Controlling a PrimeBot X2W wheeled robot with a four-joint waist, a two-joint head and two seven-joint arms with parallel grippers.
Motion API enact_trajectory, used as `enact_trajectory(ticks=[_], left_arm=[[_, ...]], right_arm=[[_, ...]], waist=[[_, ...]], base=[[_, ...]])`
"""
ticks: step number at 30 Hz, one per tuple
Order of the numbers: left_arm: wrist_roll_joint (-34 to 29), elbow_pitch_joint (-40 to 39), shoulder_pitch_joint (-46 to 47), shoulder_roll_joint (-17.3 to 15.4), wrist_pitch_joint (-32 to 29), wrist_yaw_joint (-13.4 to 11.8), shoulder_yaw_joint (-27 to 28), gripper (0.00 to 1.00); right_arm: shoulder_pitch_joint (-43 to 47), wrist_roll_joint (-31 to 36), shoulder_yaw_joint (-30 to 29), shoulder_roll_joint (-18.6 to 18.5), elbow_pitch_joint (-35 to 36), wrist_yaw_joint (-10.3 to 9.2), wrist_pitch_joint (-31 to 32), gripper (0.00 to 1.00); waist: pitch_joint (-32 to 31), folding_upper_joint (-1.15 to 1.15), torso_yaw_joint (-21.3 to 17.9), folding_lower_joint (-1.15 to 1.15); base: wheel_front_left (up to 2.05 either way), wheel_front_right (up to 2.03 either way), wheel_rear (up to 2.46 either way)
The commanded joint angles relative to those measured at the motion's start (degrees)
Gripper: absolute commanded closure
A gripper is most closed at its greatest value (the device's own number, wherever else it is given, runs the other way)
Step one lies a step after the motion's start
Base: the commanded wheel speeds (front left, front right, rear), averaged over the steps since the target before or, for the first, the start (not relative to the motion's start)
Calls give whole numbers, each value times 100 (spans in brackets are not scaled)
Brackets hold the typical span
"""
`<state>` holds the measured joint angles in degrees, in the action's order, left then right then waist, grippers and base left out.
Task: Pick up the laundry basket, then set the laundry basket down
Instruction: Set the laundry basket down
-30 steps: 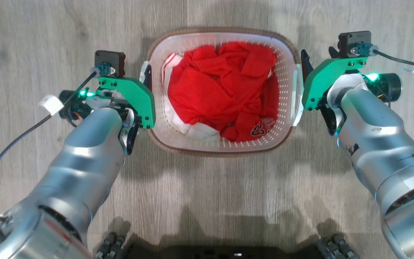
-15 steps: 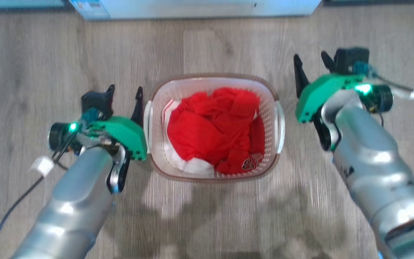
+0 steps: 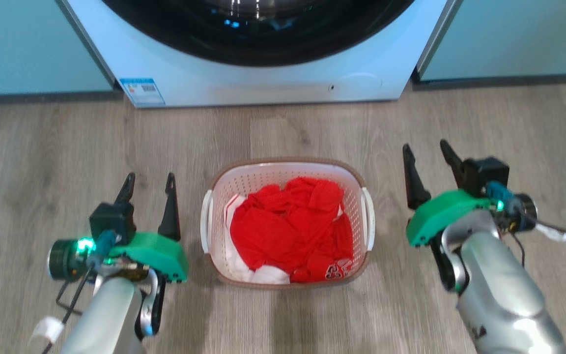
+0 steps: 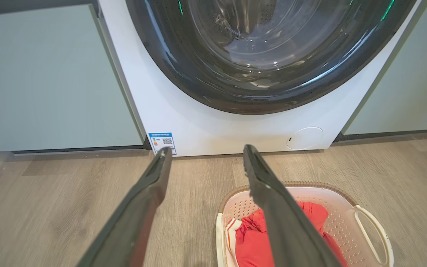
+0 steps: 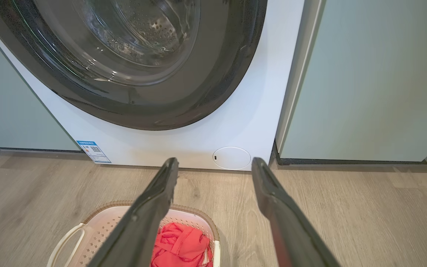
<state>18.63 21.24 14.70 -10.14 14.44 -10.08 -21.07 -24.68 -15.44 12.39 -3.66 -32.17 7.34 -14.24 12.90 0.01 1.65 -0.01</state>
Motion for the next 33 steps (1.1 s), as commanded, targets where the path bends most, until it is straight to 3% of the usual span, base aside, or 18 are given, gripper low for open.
enact_trajectory(ticks=[1,16,33], left_arm=[[-80,-251,51,-50,55,4,277,0],[-719,-1692,-1581,234,55,22,1025,0],[-910,-1931,-2279,398,56,137,1300,0]], right_arm=[[42,66,96,77,270,14,-75,0],[1640,176,-202,78,1843,14,-75,0],[2441,237,-407,78,2424,14,-75,0]], waist=[[-180,-1,-35,1],[-859,-1,-229,1],[-1279,-1,-252,1]], base=[[0,0,0],[0,0,0],[0,0,0]])
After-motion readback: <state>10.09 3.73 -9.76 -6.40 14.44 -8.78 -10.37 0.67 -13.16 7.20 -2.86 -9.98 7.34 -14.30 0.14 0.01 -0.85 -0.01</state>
